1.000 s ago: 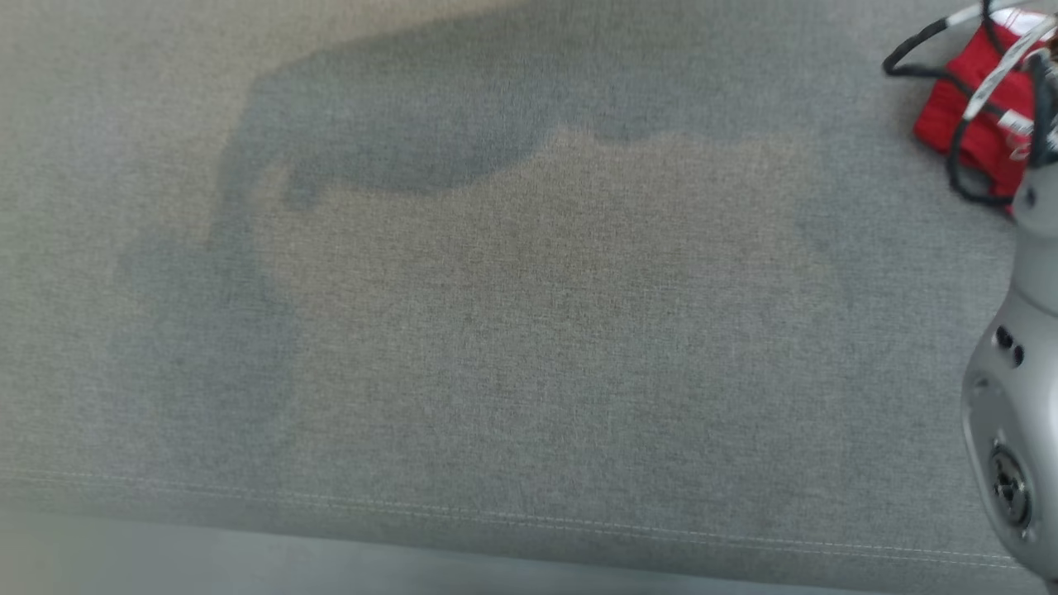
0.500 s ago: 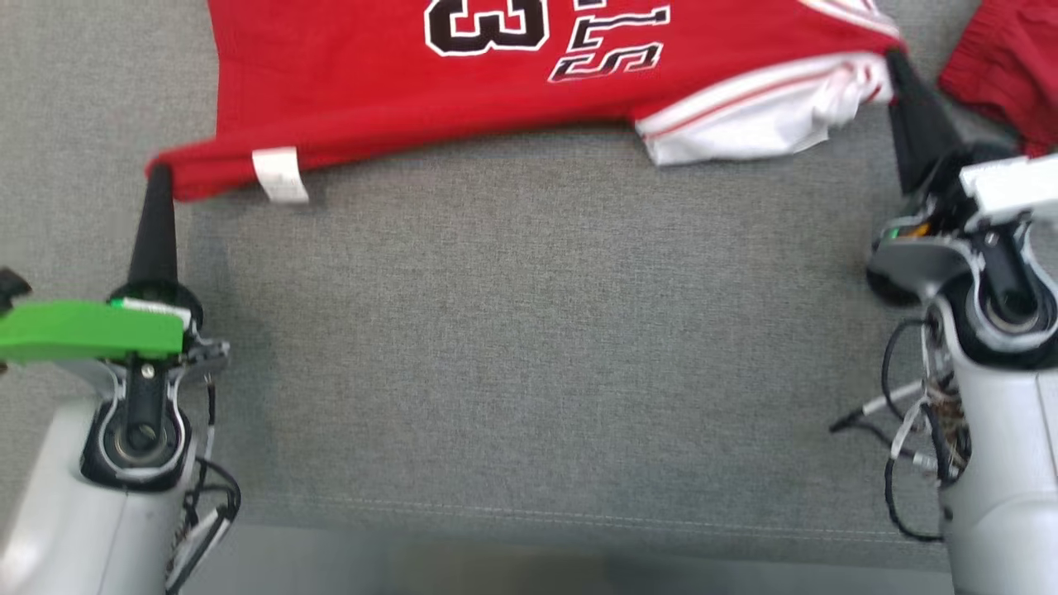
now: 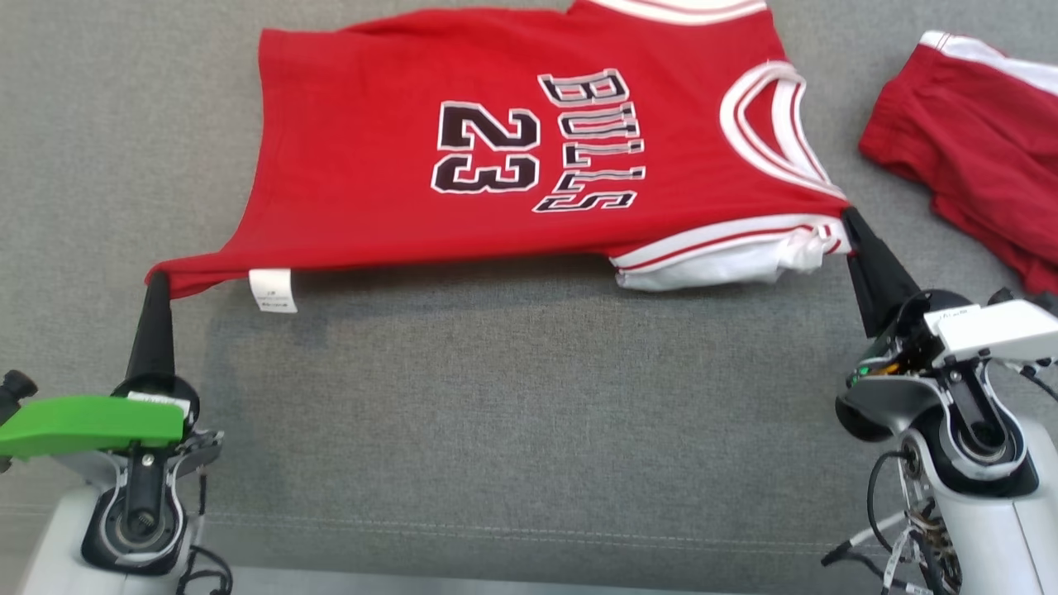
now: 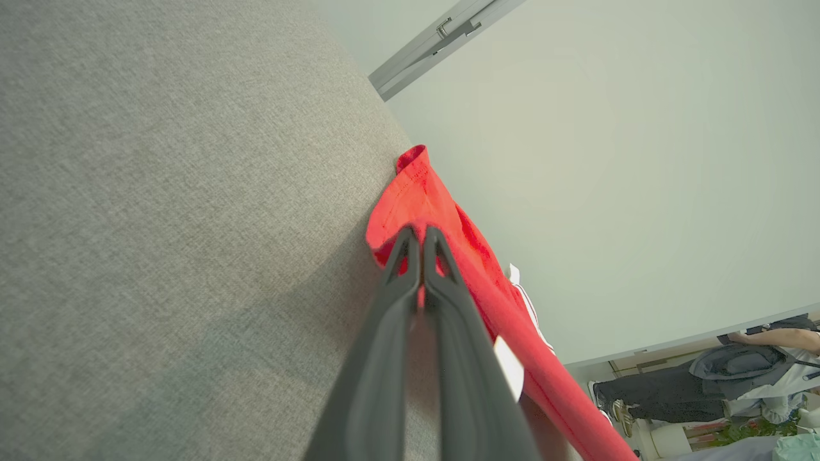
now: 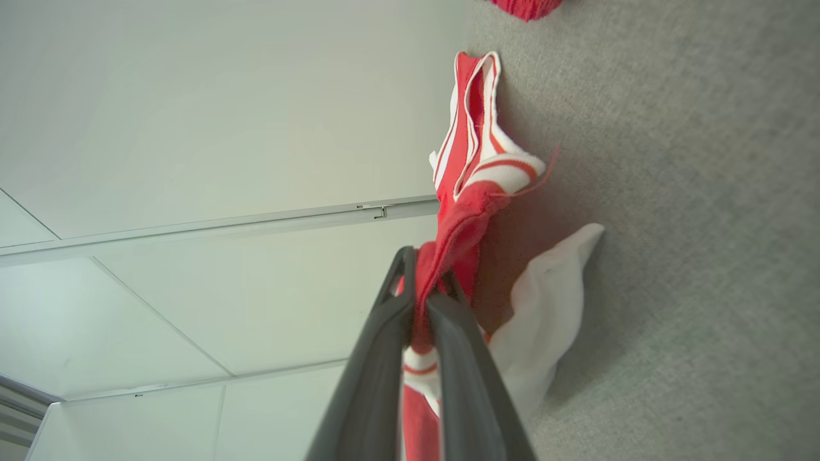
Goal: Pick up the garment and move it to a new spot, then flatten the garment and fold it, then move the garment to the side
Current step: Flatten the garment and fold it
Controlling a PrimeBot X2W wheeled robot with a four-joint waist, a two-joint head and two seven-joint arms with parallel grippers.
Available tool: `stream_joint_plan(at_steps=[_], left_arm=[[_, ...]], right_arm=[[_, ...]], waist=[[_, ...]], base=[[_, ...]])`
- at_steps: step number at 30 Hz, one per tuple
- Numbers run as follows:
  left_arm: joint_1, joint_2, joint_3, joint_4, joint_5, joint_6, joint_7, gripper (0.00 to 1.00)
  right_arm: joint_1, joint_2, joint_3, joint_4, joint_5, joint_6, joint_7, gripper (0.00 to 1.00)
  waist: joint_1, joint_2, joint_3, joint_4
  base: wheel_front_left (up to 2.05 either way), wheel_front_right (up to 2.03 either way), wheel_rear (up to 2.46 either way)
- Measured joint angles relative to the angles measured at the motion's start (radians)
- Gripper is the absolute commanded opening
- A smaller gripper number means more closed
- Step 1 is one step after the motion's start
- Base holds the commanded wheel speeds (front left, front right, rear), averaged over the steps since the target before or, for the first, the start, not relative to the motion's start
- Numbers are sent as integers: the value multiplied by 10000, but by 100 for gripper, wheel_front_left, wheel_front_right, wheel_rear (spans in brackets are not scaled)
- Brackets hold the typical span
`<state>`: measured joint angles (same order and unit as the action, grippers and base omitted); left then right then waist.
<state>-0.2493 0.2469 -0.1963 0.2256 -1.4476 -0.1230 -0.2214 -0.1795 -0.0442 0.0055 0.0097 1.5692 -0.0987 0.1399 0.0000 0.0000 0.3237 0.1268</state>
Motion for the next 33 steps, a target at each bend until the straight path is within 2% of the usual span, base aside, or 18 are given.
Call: stream_joint_plan(at_steps=[5,8,13,22,27,33], left_arm=[[718,359,15,-591,491,-4,-96,0],[1231,393,82,-825,535,-4,-98,0],[2253,360,119,-993,470,-4,-100,0],[2766,305,151,-1396,518,-4,-215,0],[3095,313,107,-1580,702,-4,-219,0],[3351,245,125,-1676,882,-4,-226,0]], right_arm=[[946,38,130,-568,201,-107,-136,0],[1570,35,247,-1060,736,-176,-161,0],[2799,59,360,-1204,750,-276,-397,0],[3794,56,1078,-1975,949,-278,-477,0],[4461,71,1218,-1941,748,-291,-598,0],[4544,25,1225,-2065,462,-347,-792,0]], waist=[[0,0,-689,41],[0,0,-1056,77],[0,0,-1524,142],[-1,0,-1651,80],[0,1,-1627,12],[0,0,-1434,-52]], base=[[0,0,0],[0,0,0],[0,0,0],[0,0,0],[0,0,0],[0,0,0]])
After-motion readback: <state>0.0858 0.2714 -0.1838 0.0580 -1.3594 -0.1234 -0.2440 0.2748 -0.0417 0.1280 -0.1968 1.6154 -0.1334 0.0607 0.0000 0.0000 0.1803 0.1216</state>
